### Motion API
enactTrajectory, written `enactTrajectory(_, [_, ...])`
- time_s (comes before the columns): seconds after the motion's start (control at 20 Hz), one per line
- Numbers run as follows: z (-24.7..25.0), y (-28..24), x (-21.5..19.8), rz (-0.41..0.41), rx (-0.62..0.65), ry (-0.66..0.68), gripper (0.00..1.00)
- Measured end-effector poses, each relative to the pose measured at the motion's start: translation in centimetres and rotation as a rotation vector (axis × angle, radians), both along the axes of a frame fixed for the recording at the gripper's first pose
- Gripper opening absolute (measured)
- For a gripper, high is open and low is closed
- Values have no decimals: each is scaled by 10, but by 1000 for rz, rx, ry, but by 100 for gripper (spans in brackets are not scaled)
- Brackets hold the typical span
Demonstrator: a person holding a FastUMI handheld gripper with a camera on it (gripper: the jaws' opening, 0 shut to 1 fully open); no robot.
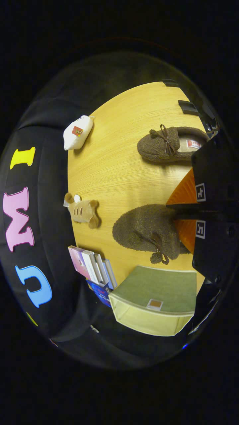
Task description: Open the storage box then place both shoes into the box .Put the left shoe in first, then the right shoe, with the right side of both shoes facing outward in a uniform manner.
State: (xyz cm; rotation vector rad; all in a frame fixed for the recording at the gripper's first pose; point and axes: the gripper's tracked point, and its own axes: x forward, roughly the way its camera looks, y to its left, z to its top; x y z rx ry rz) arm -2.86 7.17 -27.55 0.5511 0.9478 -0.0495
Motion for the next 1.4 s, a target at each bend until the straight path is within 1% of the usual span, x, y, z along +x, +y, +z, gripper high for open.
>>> enactTrajectory(0.1, [27,13,11,-9,53,-20,6])
enactTrajectory(0.25, [67,38,26,21,94,-59,6])
enactTrajectory(0.4, [102,70,43,40,169,-85,6])
enactTrajectory(0.65, [129,134,64,64,241,-74,6])
enactTrajectory(0.9, [125,205,78,48,316,2,6])
enactTrajectory(1.1, [100,246,85,54,301,79,6])
enactTrajectory(1.2, [89,264,85,72,299,109,6])
enactTrajectory(1.4, [74,282,87,72,294,157,6])
